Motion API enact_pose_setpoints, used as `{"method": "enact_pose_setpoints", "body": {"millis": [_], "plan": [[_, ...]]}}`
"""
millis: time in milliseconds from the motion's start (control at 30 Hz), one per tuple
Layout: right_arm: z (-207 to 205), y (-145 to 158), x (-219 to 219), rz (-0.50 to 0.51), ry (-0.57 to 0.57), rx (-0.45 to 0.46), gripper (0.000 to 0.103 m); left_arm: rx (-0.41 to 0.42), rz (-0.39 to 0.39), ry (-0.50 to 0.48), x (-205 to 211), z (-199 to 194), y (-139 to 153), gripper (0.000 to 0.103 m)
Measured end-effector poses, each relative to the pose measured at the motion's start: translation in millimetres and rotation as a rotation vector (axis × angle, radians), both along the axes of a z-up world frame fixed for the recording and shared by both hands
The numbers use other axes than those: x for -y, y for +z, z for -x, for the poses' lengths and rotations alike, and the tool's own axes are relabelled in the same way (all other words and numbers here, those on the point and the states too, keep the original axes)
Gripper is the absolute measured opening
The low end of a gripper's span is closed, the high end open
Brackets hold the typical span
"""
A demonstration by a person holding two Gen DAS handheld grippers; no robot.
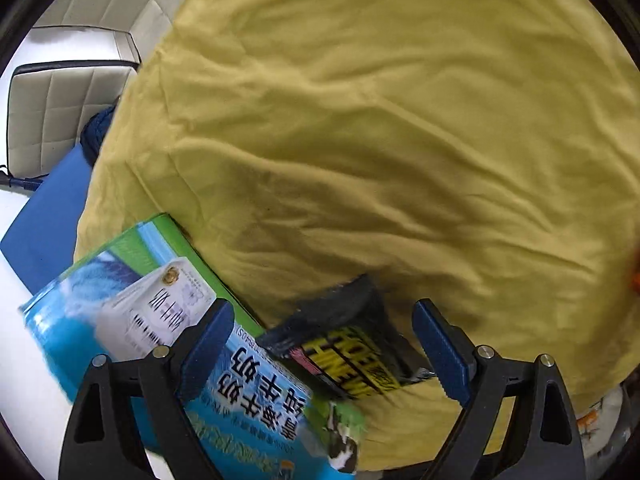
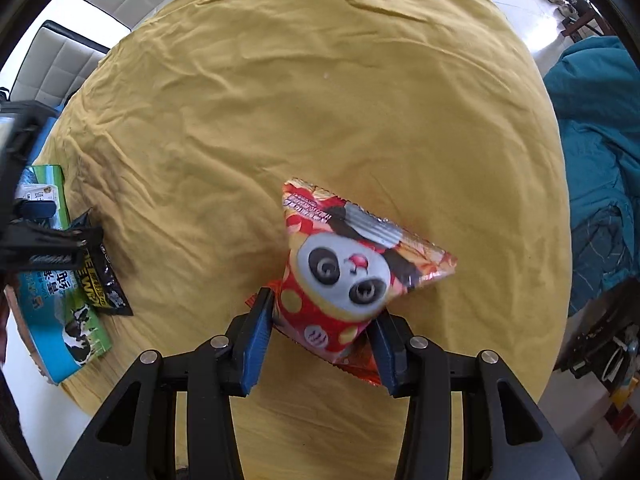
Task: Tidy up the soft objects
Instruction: 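Grasp the red panda bag with the right gripper while the left grasps the black wipe pack, then lift the panda bag with the right gripper while the left lifts the black pack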
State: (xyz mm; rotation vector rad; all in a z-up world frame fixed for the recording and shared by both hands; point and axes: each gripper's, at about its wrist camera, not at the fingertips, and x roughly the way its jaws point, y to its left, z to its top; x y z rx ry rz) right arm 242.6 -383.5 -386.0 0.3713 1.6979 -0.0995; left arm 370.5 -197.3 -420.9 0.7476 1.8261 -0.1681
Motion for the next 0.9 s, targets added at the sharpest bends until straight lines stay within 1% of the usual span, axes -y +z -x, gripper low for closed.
{"method": "enact_pose_setpoints", "body": {"millis": [33,67,133,167,233,267,300,333,367,400,500,567,633,667,733,767,833,900], "plan": [[4.9,-2.2,3.7,-0.002,0.001,0.0,0.048,-0.013,-0.027,-0.005,-2.8,-1.5,-9.2,0.091],[7.0,-4.0,5.0,-0.006,0.001,0.0,0.048,-0.029,-0.051,-0.024,-3.1,-0.9,-17.9,0.094],[12.4,-8.1,10.4,-0.013,-0.002,0.001,0.048,-0.055,-0.097,-0.066,-1.5,3.5,-30.1,0.092],[13.5,-8.3,11.8,-0.016,-0.005,0.003,0.048,-0.058,-0.116,-0.075,-0.4,5.8,-33.2,0.09],[9.5,-10.6,6.7,-0.013,-0.007,0.004,0.048,-0.054,-0.118,-0.057,1.9,4.8,-32.4,0.09],[10.1,-9.7,7.2,-0.004,-0.004,0.006,0.048,-0.062,-0.107,-0.045,1.8,4.8,-31.7,0.089],[5.7,-7.7,6.6,0.002,-0.002,0.008,0.048,-0.092,-0.075,-0.013,0.4,5.5,-31.8,0.087],[3.8,-3.2,14.9,0.005,-0.001,0.009,0.048,-0.128,-0.048,0.022,-1.1,6.8,-32.3,0.086],[4.4,-2.3,16.1,0.01,0.002,0.009,0.048,-0.157,-0.029,0.042,-1.9,11.4,-34.2,0.086],[3.8,-0.6,17.0,0.012,0.003,0.008,0.048,-0.174,-0.017,0.04,-1.2,17.3,-36.1,0.086],[1.7,4.3,15.7,0.017,0.001,0.009,0.048,-0.185,0.023,0.061,-0.3,30.3,-35.7,0.086],[2.5,5.6,17.3,0.017,-0.006,0.01,0.048,-0.208,0.069,0.092,0.5,37.3,-34.2,0.086],[1.2,10.1,25.2,0.016,-0.005,0.01,0.048,-0.221,0.128,0.15,1.8,44.1,-30.9,0.086],[3.4,10.0,25.2,0.017,-0.003,0.01,0.048,-0.213,0.155,0.172,3.5,47.3,-27.5,0.086],[10.2,11.7,33.9,0.011,-0.006,0.009,0.048,-0.168,0.23,0.206,10.0,51.5,-15.9,0.086],[10.4,10.9,31.9,0.005,-0.006,0.009,0.048,-0.152,0.243,0.209,10.4,53.2,-12.4,0.086],[14.3,12.7,32.3,-0.005,-0.003,0.015,0.048,-0.076,0.261,0.224,11.8,53.4,0.5,0.086],[19.3,13.5,30.8,-0.001,0.012,0.027,0.048,-0.02,0.264,0.204,12.0,56.5,13.4,0.086]]}}
